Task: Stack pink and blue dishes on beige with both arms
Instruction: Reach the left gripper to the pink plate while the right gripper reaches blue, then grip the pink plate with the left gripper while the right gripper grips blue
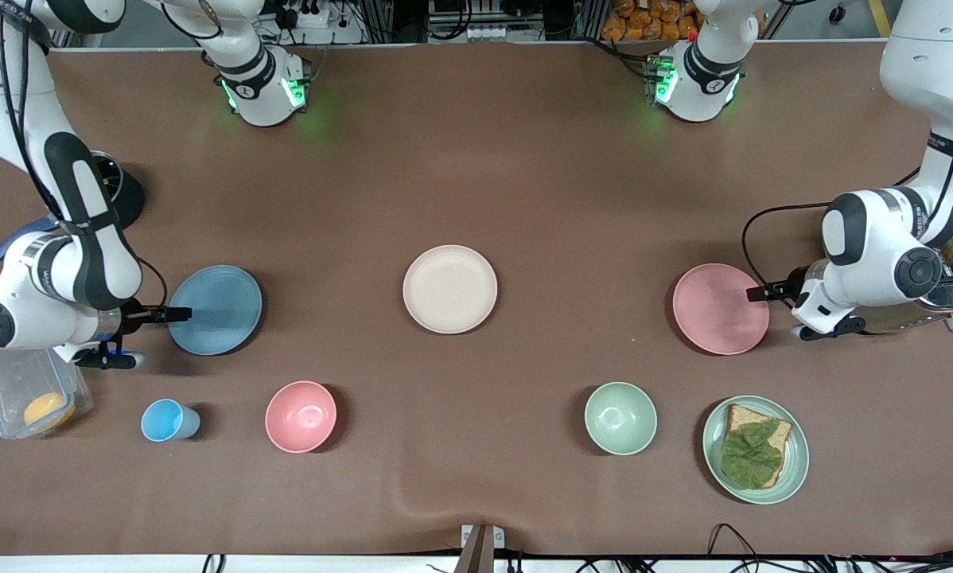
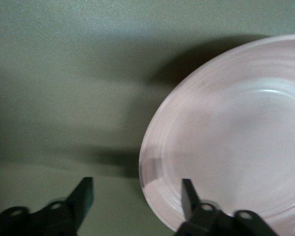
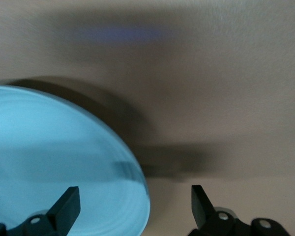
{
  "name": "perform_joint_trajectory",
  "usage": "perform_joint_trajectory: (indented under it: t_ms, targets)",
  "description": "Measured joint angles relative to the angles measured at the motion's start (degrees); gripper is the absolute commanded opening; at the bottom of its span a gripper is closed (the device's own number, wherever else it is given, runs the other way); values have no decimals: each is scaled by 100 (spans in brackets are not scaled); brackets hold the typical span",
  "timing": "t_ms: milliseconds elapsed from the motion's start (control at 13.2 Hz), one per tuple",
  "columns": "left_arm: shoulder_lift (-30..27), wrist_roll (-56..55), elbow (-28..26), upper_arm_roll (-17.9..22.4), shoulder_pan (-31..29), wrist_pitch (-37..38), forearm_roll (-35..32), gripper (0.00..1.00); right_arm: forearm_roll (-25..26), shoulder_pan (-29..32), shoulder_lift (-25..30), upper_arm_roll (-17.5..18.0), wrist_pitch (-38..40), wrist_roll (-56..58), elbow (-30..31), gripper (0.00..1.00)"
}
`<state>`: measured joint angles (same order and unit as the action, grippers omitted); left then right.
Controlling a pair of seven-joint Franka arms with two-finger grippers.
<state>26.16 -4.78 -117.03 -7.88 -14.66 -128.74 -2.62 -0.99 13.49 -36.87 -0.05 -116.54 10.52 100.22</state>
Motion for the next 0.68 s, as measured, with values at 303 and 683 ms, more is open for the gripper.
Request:
perform_joint_trajectory:
  t_ms: [303, 683]
  targets:
    - [84, 2, 14, -2, 0, -16, 0, 47, -5, 9, -90, 23, 26, 5, 17, 0]
    - [138, 3, 21, -6, 0, -36, 0, 0, -6, 12, -74, 31, 91, 140, 13, 0]
